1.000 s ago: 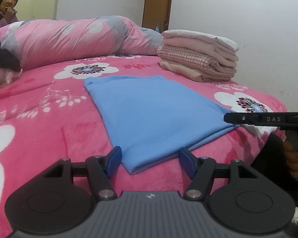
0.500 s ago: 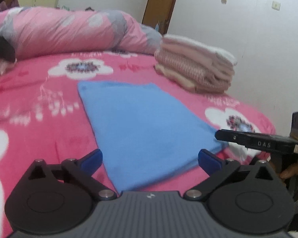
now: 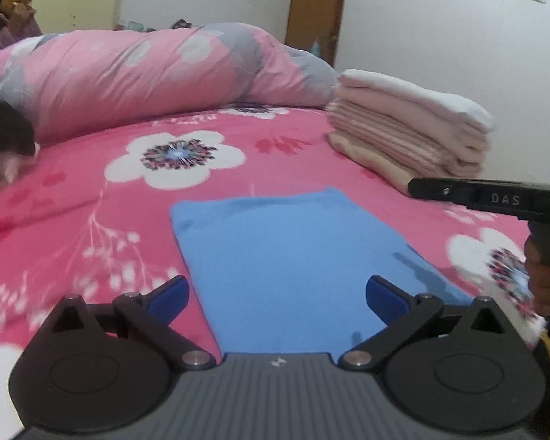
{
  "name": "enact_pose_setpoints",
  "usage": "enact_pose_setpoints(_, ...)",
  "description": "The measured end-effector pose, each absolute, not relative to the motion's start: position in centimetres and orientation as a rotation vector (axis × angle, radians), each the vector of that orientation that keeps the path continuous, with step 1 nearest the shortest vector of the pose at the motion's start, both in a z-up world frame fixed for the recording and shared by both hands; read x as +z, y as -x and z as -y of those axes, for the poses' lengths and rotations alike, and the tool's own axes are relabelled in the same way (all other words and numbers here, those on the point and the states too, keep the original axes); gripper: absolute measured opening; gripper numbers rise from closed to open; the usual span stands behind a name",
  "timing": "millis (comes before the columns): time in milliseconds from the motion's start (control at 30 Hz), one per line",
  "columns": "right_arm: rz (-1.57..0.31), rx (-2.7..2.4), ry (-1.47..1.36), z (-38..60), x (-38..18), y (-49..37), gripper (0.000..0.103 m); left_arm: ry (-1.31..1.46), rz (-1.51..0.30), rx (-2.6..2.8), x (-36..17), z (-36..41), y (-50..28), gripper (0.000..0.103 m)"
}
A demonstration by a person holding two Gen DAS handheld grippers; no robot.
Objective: Fold clothes
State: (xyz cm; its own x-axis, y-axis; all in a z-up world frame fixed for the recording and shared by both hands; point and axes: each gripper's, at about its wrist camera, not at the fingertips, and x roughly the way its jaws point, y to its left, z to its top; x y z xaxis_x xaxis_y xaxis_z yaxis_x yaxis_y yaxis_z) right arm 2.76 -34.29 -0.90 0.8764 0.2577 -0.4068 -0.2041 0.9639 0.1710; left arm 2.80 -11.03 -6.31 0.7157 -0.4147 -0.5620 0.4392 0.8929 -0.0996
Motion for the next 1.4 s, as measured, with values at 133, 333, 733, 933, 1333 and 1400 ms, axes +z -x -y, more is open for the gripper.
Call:
enact_pose_setpoints(133,-0.535,0.252,-0.102,33.2,-1.9,-7.7,0.023,-0.055,-0.593,-0.488,-6.8,12.3,-5.5,0.102)
enact_pose_setpoints(333,-0.729,0.208,-0.136,33.6,-5.9,-11.2,0.021,-0.104,-0.650,-0.508,-9.8,12.7,-6.6,0.090)
enact_pose_setpoints(733,-0.754,0.155,-0.151,33.3,-7.1,-14.6,0.020,-0.016,-0.680,-0.484,-10.5,12.0,-10.2,0.095)
enact_pose_setpoints(933,-0.658,0.117,-0.139,33.0,-3.2,-12.8,0.021,0.009,-0.617,-0.488,-9.2,10.6,-8.9,0.095)
enact_pose_setpoints(1333,-0.629,0.197,-0.272,33.8,-4.9,-15.5,0.021,0.102,-0.680,-0.463,-10.2,10.4,-15.6,0.088)
enact_pose_setpoints(1400,-0.618,0.209,-0.307,34.1,-4.7,-15.9,0.021,0.154,-0.644,-0.469,-9.8,9.7,-15.6,0.089)
